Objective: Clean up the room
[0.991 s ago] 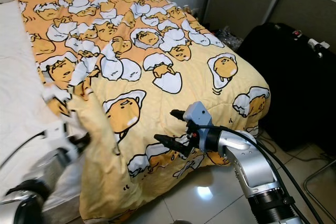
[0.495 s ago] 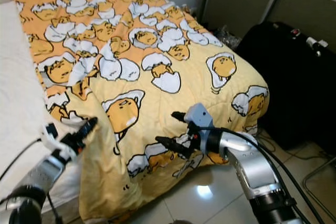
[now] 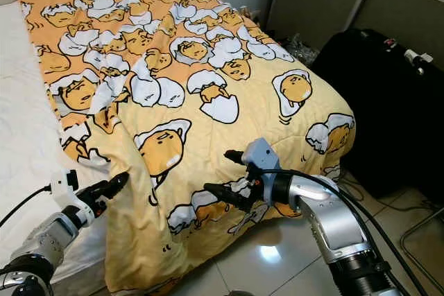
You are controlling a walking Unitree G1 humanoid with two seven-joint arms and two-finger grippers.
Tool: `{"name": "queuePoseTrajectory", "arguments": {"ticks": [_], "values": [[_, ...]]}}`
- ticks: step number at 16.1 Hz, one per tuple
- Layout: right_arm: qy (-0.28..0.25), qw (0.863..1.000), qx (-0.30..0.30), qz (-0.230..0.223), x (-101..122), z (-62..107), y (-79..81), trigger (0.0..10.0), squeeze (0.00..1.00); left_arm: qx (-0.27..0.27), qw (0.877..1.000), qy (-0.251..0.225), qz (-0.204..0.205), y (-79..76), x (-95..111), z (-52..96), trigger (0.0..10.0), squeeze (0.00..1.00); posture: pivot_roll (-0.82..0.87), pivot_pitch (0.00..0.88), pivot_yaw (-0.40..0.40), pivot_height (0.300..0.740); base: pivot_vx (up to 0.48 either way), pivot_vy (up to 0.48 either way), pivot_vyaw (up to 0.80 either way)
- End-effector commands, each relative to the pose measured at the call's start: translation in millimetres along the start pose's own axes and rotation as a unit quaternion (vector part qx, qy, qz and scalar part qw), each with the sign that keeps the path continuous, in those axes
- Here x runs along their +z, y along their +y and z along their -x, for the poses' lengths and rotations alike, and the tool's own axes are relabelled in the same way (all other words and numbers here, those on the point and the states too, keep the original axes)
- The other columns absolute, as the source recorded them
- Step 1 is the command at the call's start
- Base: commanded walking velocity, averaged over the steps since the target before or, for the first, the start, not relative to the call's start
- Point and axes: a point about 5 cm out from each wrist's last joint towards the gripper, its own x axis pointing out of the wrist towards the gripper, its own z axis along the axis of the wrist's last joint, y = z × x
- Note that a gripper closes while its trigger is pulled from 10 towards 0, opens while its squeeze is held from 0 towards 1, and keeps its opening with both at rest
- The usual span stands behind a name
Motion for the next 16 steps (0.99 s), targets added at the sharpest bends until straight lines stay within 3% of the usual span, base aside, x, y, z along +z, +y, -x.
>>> {"name": "queuePoseTrajectory", "arguments": {"ticks": [1, 6, 11, 16], "values": [[0.004, 1.0, -0.001, 0.009, 2.7, 0.8, -3.0, 10.0, 0.0, -0.012, 1.0, 0.0, -0.004, -4.5, -0.1, -3.2, 0.0, 0.0, -0.19, 0.0, -0.052, 0.74, 0.0, 0.0, 0.0], [0.004, 1.0, -0.005, 0.009, 0.8, -0.9, -3.1, 10.0, 0.0, -0.024, 0.999, 0.027, -0.037, -5.0, -9.8, 0.8, 0.0, 0.0, -0.17, 0.0, -0.043, 0.74, 0.0, 0.0, 0.0], [-0.003, 1.0, -0.008, 0.008, 1.4, -7.1, -4.4, 10.0, 0.0, 0.045, 0.995, 0.014, -0.087, 1.7, -4.4, 0.3, 0.0, 0.0, -0.16, 0.0, -0.03, 0.74, 0.0, 0.0, 0.0], [-0.003, 1.0, 0.0, 0.008, -1.6, -10.0, -2.5, 10.0, 0.0, 0.035, 0.989, 0.01, -0.142, -9.1, -4.8, -4.8, 0.0, 0.0, -0.15, 0.0, -0.013, 0.74, 0.0, 0.0, 0.0]]}}
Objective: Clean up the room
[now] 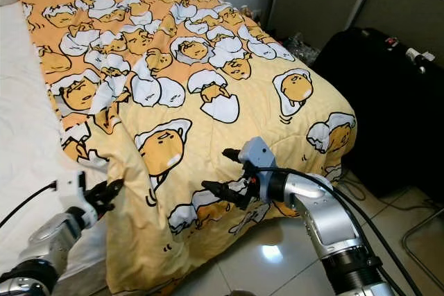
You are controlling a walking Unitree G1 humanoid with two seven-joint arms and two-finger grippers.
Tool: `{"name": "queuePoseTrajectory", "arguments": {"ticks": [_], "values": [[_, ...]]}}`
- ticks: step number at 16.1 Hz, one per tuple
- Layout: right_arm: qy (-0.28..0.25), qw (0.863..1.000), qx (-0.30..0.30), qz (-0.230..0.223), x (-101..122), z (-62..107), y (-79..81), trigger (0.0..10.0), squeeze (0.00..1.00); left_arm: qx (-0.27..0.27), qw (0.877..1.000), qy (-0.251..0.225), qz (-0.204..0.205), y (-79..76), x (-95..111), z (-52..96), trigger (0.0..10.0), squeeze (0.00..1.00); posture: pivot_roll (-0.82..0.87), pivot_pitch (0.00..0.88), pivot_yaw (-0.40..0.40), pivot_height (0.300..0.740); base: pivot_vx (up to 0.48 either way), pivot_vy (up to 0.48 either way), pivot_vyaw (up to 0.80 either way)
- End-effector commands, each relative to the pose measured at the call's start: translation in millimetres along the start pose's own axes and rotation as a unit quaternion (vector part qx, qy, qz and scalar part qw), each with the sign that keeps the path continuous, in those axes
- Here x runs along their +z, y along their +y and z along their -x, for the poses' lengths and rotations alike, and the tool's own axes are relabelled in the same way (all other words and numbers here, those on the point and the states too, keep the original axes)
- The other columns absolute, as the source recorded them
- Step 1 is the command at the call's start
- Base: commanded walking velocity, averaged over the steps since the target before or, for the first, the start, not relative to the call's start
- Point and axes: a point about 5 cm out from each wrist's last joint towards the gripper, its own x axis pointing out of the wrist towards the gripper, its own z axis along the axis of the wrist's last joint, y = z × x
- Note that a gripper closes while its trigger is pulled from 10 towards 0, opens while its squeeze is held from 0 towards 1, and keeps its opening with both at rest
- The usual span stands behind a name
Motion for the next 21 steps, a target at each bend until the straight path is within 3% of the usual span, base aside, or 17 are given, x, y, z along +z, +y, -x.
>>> {"name": "queuePoseTrajectory", "arguments": {"ticks": [1, 5, 8, 11, 17, 21], "values": [[0.0, 1.0, 0.003, 0.011, 1.4, -0.9, 0.4, 10.0, 0.0, -0.006, 0.999, -0.001, -0.041, -5.4, 0.2, -0.1, 0.0, 0.0, -0.14, 0.0, -0.005, 0.74, 0.0, 0.0, 0.0], [-0.004, 1.0, -0.002, 0.009, -2.4, -2.2, 2.3, 10.0, 0.0, 0.02, 0.985, 0.03, -0.167, -4.4, -4.1, 8.4, 0.0, 0.0, -0.12, 0.0, 0.005, 0.74, 0.0, 0.0, 0.0], [-0.012, 1.0, 0.0, 0.001, -5.6, -9.4, 7.4, 10.0, 0.0, 0.036, 0.977, 0.03, -0.208, -3.3, 0.1, 16.6, 0.0, 0.0, -0.08, 0.0, 0.016, 0.74, 0.0, 0.0, 0.0], [-0.022, 1.0, 0.002, -0.005, -6.2, -17.6, 10.8, 10.0, 0.0, 0.039, 0.978, 0.01, -0.207, -5.0, 8.0, 17.6, 0.0, 0.0, -0.06, 0.0, 0.022, 0.74, 0.0, 0.0, 0.0], [-0.035, 0.999, 0.006, -0.015, -7.6, -30.7, 19.0, 10.0, 0.0, 0.014, 0.979, 0.018, -0.205, -13.3, 11.8, 17.7, 0.0, 0.0, -0.03, 0.0, 0.039, 0.74, 0.0, 0.0, 0.0], [-0.037, 0.999, -0.004, -0.018, -9.4, -28.3, 14.1, 10.0, 0.0, -0.018, 0.984, -0.015, -0.176, -18.5, 17.2, 32.5, 0.0, 0.0, -0.01, 0.0, 0.023, 0.74, 0.0, 0.0, 0.0]]}}
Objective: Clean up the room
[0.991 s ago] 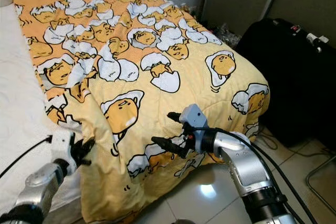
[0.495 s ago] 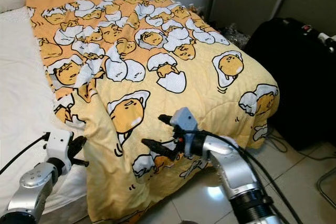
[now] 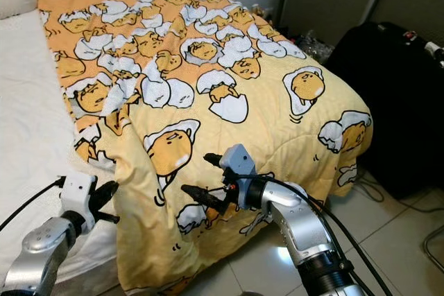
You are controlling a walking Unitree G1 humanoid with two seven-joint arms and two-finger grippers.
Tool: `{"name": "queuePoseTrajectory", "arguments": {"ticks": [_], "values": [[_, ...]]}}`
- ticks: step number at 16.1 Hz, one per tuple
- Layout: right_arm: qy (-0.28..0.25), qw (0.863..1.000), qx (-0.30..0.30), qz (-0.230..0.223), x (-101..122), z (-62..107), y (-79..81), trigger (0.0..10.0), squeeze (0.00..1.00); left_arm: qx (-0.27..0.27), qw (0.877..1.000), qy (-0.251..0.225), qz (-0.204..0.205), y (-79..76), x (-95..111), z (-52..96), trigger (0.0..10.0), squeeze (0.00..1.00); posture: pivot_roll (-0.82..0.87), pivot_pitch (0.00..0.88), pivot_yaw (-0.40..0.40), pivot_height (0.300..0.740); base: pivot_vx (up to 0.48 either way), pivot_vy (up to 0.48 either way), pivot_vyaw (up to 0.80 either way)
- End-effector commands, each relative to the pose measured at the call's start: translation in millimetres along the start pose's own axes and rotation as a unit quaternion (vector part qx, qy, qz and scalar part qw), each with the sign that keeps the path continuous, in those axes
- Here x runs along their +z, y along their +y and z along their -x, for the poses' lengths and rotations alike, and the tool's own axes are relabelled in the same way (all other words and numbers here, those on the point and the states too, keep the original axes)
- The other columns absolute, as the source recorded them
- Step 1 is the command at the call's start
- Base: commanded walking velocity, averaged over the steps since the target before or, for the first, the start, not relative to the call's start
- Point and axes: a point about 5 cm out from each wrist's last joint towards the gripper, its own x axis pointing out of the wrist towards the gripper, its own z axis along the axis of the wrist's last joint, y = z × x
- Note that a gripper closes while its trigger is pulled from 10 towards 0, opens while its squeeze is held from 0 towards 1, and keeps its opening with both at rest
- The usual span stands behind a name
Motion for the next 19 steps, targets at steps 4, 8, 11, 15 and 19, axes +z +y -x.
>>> {"name": "queuePoseTrajectory", "arguments": {"ticks": [4, 8, 11, 15, 19], "values": [[0.0, 0.999, -0.051, -0.007, -5.1, 11.6, -13.1, 10.0, 0.0, -0.07, 0.995, 0.028, -0.06, 1.4, 8.4, 40.2, 0.0, 0.0, 0.01, 0.0, 0.011, 0.74, 0.0, 0.0, 0.0], [0.006, 0.997, -0.081, -0.007, -9.8, 19.6, -17.2, 10.0, 0.0, -0.121, 0.983, 0.051, -0.125, 8.1, 29.5, 49.7, 0.0, 0.0, -0.01, 0.0, 0.034, 0.74, 0.0, 0.0, 0.0], [0.01, 0.98, -0.199, -0.011, -15.6, 24.1, -31.9, 10.0, 0.0, 0.048, 0.995, -0.059, -0.058, 19.8, 61.5, 30.3, 10.0, 0.0, -0.05, 0.0, 0.056, 0.74, 0.0, 0.0, 0.0], [-0.044, 0.954, -0.291, -0.049, -10.6, 25.2, -34.7, 10.0, 0.0, 0.078, 0.988, -0.126, -0.047, 0.4, 90.6, 16.8, 10.0, 0.0, -0.06, 0.0, 0.052, 0.74, 0.0, 0.0, 0.0], [-0.079, 0.942, -0.32, -0.061, -7.4, 20.1, -28.0, 10.0, 1.0, 0.078, 0.986, -0.137, -0.049, -24.2, 99.7, 2.9, 10.0, 0.53, -0.06, 0.0, 0.05, 0.74, 0.0, 0.369, 0.0]]}}
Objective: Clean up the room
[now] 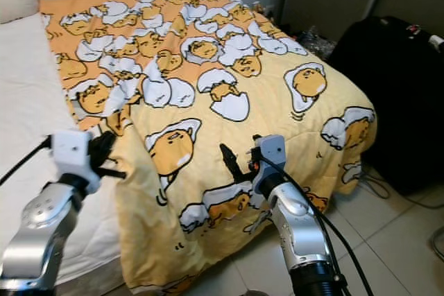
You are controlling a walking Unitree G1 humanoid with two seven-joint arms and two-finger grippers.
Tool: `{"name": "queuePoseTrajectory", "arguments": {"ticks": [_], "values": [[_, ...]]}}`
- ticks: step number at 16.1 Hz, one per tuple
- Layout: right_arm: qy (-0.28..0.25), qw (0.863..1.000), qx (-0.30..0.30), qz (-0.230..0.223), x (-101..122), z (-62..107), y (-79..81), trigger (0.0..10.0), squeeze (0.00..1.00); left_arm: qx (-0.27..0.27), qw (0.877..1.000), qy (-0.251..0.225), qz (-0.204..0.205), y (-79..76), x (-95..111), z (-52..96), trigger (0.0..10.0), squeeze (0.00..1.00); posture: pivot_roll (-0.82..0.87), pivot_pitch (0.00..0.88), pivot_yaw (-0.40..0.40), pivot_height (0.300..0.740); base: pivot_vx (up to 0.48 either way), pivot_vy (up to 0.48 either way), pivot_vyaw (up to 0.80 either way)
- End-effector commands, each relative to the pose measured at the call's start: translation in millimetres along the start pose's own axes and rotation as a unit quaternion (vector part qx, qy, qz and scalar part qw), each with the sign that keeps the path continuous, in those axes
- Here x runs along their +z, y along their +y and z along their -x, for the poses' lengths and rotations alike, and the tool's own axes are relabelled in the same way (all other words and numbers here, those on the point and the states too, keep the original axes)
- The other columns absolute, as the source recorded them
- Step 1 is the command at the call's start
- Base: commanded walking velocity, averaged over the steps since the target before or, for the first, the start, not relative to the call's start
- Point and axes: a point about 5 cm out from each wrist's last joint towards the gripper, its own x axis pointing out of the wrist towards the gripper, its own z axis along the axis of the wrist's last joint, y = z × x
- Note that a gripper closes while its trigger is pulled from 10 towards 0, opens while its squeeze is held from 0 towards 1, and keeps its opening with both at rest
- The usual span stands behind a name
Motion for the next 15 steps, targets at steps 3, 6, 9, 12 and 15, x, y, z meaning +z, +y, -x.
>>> {"name": "queuePoseTrajectory", "arguments": {"ticks": [3, 6, 9, 12, 15], "values": [[-0.019, 1.0, 0.005, 0.005, 5.3, 0.7, 4.5, 10.0, 1.0, 0.033, 0.999, 0.007, -0.021, 12.0, 1.1, -0.3, 10.0, 0.97, -0.05, 0.0, 0.046, 0.74, 0.0, 0.401, 0.0], [-0.023, 0.999, 0.038, 0.009, 7.8, -1.8, 10.9, 10.0, 1.0, 0.04, 0.999, 0.002, -0.028, 11.6, 1.9, -3.9, 10.0, 0.93, -0.04, 0.0, 0.034, 0.74, 0.0, 0.394, 0.16], [-0.022, 0.999, 0.039, 0.007, 7.3, -2.5, 10.9, 10.0, 1.0, 0.04, 0.999, -0.001, -0.028, 11.2, 2.4, -4.2, 10.0, 0.92, -0.03, 0.0, 0.023, 0.74, 0.0, 0.394, 0.73], [-0.019, 0.999, 0.048, 0.012, 6.5, -3.3, 10.6, 10.0, 1.0, 0.036, 0.999, -0.003, -0.038, 9.1, 1.8, -3.0, 10.0, 0.93, -0.02, 0.0, 0.009, 0.74, 0.0, 0.0, 0.8], [-0.019, 0.998, 0.053, 0.012, 6.9, -5.3, 11.4, 10.0, 1.0, 0.037, 0.999, -0.003, -0.039, 8.0, 2.0, -1.0, 10.0, 0.94, 0.0, 0.0, -0.005, 0.74, 0.0, -0.281, 0.8]]}}
